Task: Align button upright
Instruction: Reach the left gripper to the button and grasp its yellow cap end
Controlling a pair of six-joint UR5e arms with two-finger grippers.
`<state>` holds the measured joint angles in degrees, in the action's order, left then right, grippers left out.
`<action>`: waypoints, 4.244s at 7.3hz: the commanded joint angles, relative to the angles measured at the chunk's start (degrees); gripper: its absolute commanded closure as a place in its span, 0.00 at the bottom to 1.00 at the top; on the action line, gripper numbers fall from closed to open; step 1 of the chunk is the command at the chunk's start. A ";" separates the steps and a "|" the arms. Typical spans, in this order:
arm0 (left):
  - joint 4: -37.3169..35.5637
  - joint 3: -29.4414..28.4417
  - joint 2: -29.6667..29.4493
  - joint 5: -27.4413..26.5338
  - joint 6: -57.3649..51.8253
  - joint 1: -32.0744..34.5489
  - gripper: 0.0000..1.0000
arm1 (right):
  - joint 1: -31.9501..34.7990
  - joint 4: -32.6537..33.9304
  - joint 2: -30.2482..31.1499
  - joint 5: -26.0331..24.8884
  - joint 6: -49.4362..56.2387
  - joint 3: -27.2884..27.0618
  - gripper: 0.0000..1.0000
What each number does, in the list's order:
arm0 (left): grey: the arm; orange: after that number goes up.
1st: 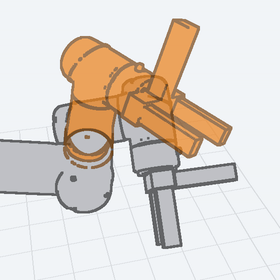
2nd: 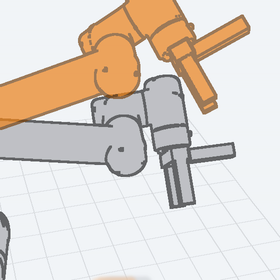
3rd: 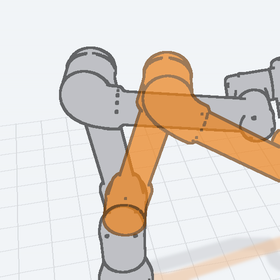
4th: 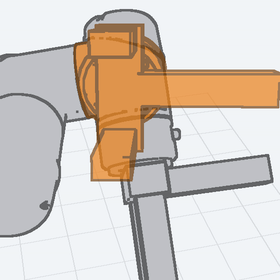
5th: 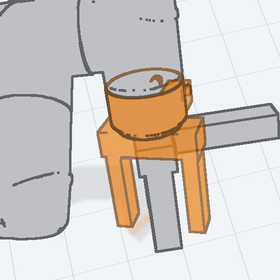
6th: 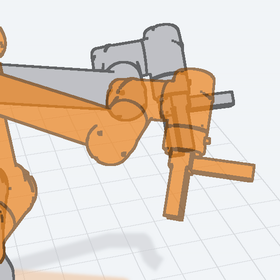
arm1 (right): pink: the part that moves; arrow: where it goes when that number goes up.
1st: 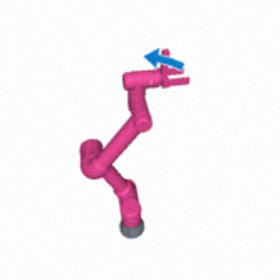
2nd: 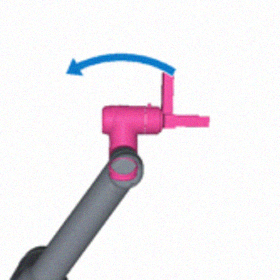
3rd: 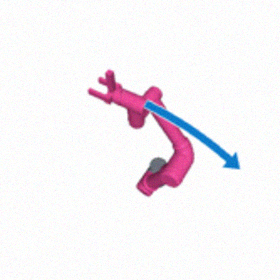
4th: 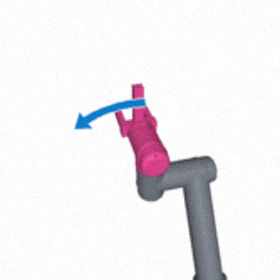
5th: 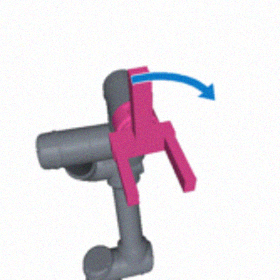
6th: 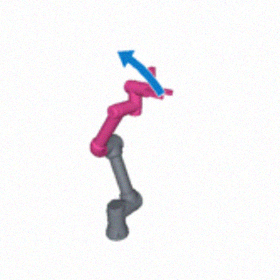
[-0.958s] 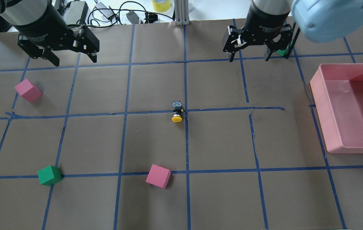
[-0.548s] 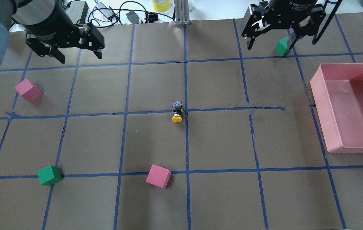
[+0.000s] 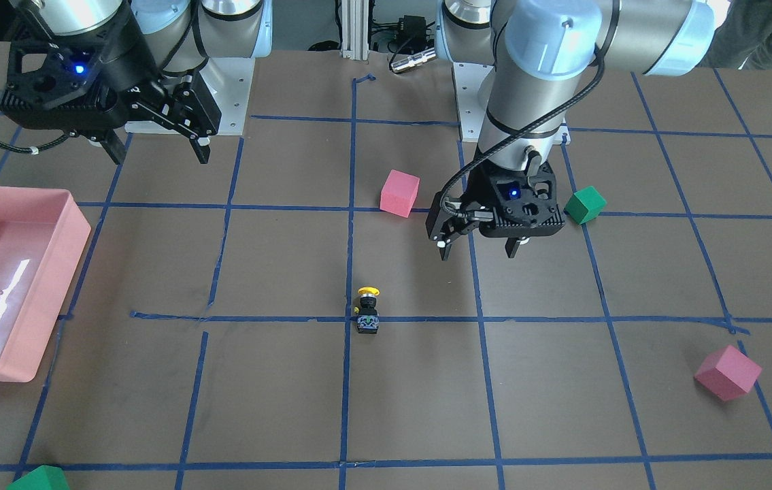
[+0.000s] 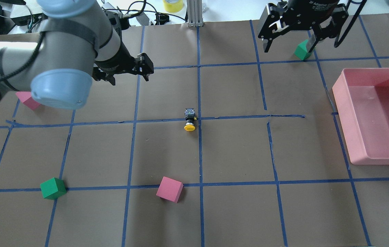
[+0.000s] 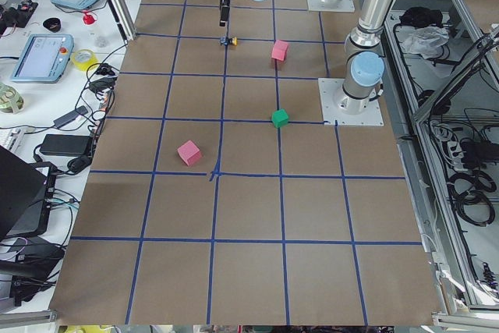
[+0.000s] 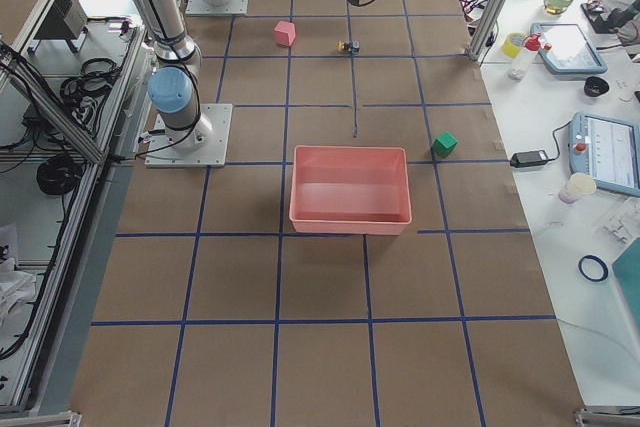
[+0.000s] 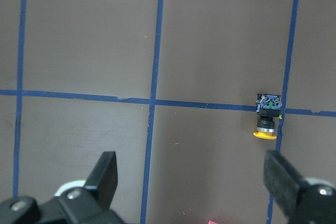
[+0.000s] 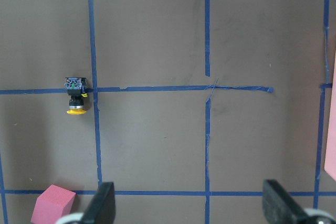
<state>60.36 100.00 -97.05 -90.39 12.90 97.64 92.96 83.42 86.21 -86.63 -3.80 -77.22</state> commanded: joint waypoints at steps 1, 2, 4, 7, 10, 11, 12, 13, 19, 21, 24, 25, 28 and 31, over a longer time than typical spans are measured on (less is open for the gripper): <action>-10.33 2.39 -4.88 0.04 8.06 2.71 0.03 | -0.05 -0.02 0.10 -0.20 0.02 -0.04 0.00; -13.57 2.83 -7.25 -0.39 9.76 6.73 0.03 | -0.05 -0.36 0.01 -0.38 -0.24 -0.21 0.00; -24.35 8.52 -12.17 -3.20 13.62 10.54 0.04 | -0.05 -0.62 0.01 -0.47 -0.33 -0.21 0.00; -33.61 10.03 -18.33 -7.34 17.06 14.15 0.06 | -0.05 -0.19 -0.25 -0.38 -0.51 -0.30 0.00; -36.28 13.80 -19.49 -9.69 16.28 15.56 0.07 | -0.05 -0.45 -0.43 -0.38 -0.60 -0.30 0.00; -36.28 14.25 -19.58 -9.63 16.28 15.56 0.17 | 0.03 -0.19 -0.43 -0.29 -0.60 -0.39 0.00; -36.28 14.26 -19.58 -9.19 16.19 15.56 0.19 | -0.05 -0.02 -0.60 -0.20 -0.51 -0.39 0.00; -36.28 14.17 -19.58 -9.10 15.84 15.56 0.22 | -0.05 0.07 -0.52 -0.12 -0.59 -0.39 0.00; -36.02 13.47 -19.32 -8.48 4.88 15.56 0.38 | -0.05 -0.01 -0.60 -0.03 -0.60 -0.57 0.00; -35.93 13.03 -19.93 -8.84 2.31 15.56 0.47 | -0.05 0.07 -0.60 -0.11 -0.60 -0.57 0.00; -35.93 12.94 -19.93 -9.01 2.13 15.56 0.68 | -0.05 0.07 -0.60 -0.12 -0.68 -0.57 0.00; -35.93 12.85 -19.58 -9.19 1.78 15.39 1.00 | -0.05 -0.01 -0.60 -0.12 -0.68 -0.57 0.00; -23.72 5.34 -16.43 -9.19 2.65 13.29 1.00 | -0.23 -0.01 -0.60 -0.12 -0.68 -0.57 0.00; -6.96 -2.34 -15.54 -2.20 22.08 11.09 1.00 | -0.23 0.07 -0.60 -0.03 -0.60 -0.57 0.00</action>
<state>47.89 100.17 -112.82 -96.51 25.80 110.02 92.73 83.49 85.61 -86.73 -4.47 -77.78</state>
